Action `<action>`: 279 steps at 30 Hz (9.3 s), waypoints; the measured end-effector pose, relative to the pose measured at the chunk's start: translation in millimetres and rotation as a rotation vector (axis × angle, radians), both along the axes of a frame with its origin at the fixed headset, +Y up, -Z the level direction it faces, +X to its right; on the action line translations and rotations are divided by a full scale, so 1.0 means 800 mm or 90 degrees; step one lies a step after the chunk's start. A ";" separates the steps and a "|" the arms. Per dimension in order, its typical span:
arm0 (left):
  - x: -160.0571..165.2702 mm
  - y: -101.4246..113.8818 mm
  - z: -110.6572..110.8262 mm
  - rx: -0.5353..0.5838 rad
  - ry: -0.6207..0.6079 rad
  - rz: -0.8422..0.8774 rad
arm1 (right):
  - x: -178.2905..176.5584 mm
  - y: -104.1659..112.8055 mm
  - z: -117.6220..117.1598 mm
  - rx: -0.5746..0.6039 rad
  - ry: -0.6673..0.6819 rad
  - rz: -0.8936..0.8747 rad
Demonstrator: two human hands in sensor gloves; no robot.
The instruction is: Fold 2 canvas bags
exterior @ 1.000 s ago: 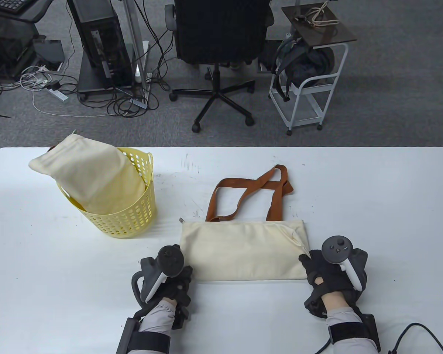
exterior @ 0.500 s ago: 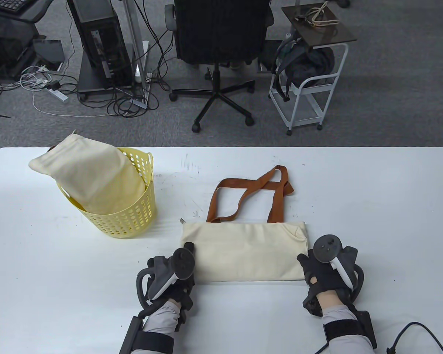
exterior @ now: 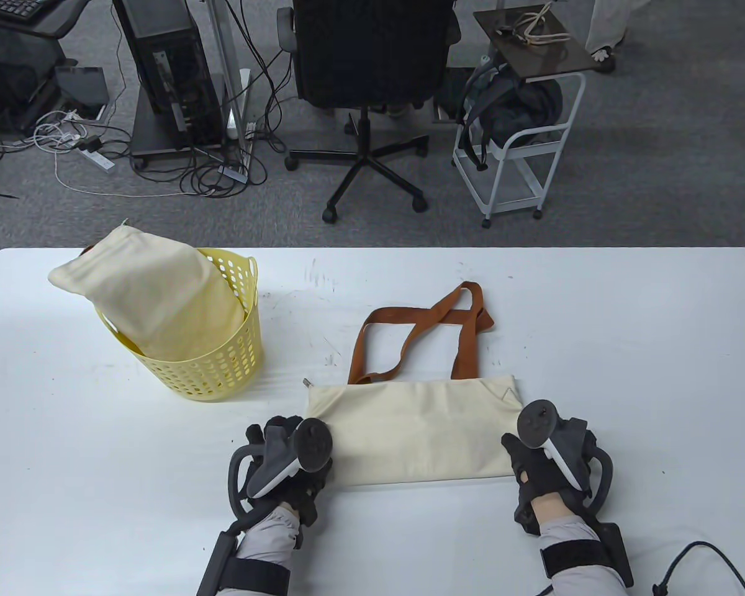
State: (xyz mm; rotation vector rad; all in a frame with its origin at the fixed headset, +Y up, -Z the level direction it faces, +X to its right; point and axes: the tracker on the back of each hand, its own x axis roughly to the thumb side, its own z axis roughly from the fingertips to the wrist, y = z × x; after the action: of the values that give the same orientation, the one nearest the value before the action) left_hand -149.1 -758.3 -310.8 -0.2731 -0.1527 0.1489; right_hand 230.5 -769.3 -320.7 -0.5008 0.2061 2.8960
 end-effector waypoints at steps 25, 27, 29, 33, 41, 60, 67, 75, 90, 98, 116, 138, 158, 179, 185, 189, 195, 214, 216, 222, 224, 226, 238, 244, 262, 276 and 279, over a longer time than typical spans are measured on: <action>0.017 -0.018 0.000 -0.143 -0.114 0.114 | -0.062 -0.019 0.000 -0.153 0.268 -0.117; 0.012 -0.017 -0.001 -0.144 -0.108 0.140 | -0.053 -0.015 -0.001 -0.133 0.235 -0.124; 0.010 -0.015 -0.002 -0.139 -0.105 0.151 | -0.049 -0.009 0.001 -0.110 0.216 -0.115; 0.010 -0.012 -0.001 -0.128 -0.107 0.166 | -0.051 0.004 0.005 -0.063 0.191 -0.076; 0.011 -0.012 -0.002 -0.120 -0.108 0.175 | -0.066 0.017 0.003 -0.056 0.148 0.049; 0.004 -0.014 -0.005 -0.166 -0.099 0.232 | -0.216 0.025 -0.120 -0.240 0.278 -0.094; 0.003 -0.013 -0.006 -0.178 -0.098 0.241 | -0.231 0.000 -0.170 -0.234 0.196 -0.148; 0.002 -0.013 -0.006 -0.182 -0.093 0.250 | -0.204 0.003 -0.181 -0.308 0.228 -0.247; 0.002 -0.013 -0.007 -0.180 -0.091 0.247 | -0.034 0.053 -0.141 -0.114 -0.035 -0.458; 0.003 -0.014 -0.007 -0.179 -0.090 0.245 | -0.094 0.021 -0.139 -0.107 0.000 -0.432; 0.005 -0.014 -0.006 -0.173 -0.088 0.236 | -0.260 0.011 -0.137 -0.365 0.119 -0.045; 0.010 -0.015 -0.005 -0.167 -0.086 0.213 | -0.100 0.041 -0.143 0.011 -0.073 -0.183; 0.019 -0.018 -0.002 -0.169 -0.099 0.130 | -0.032 0.073 0.001 0.103 0.158 -0.303; 0.063 0.034 0.008 -0.052 -0.092 0.055 | -0.061 0.005 0.023 -0.059 0.199 -0.242; 0.137 0.030 0.029 -0.329 -0.181 0.363 | -0.057 0.006 0.023 -0.058 0.204 -0.261; 0.167 0.004 0.031 -0.288 -0.158 0.404 | -0.052 0.006 0.023 -0.062 0.223 -0.286; 0.177 -0.033 0.037 -0.335 -0.147 0.419 | -0.035 0.000 0.017 -0.138 0.330 -0.421; 0.174 -0.036 0.034 -0.305 -0.169 0.341 | -0.047 -0.009 0.014 -0.163 0.250 -0.442; 0.166 -0.034 0.030 -0.308 -0.169 0.383 | -0.057 -0.010 0.015 -0.175 0.245 -0.383; 0.135 -0.016 0.021 -0.242 -0.139 0.442 | -0.070 -0.011 0.017 -0.172 0.224 -0.289; 0.120 -0.008 0.017 -0.188 -0.111 0.401 | -0.068 -0.011 0.017 -0.172 0.221 -0.296; 0.101 0.001 0.012 -0.125 -0.078 0.323 | -0.064 -0.012 0.016 -0.168 0.209 -0.302; 0.012 -0.017 0.002 -0.049 0.173 0.177 | -0.036 -0.015 0.010 -0.155 0.145 -0.349; -0.001 -0.023 -0.001 -0.099 0.185 0.426 | -0.036 -0.015 0.010 -0.159 0.147 -0.352; 0.036 0.025 0.002 -0.146 -0.090 0.921 | -0.061 -0.014 0.015 -0.181 0.212 -0.327; 0.102 0.010 0.017 -0.266 -0.201 0.847 | -0.117 -0.016 0.034 -0.228 0.358 -0.298; 0.112 -0.003 0.019 -0.297 -0.199 0.820 | -0.116 -0.017 0.035 -0.235 0.373 -0.304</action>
State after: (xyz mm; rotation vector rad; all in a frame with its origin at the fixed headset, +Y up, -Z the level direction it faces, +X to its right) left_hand -59.5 -760.4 -295.8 -0.6339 -0.5952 1.4361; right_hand 137.9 -782.7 -292.6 0.3300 0.8265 2.4467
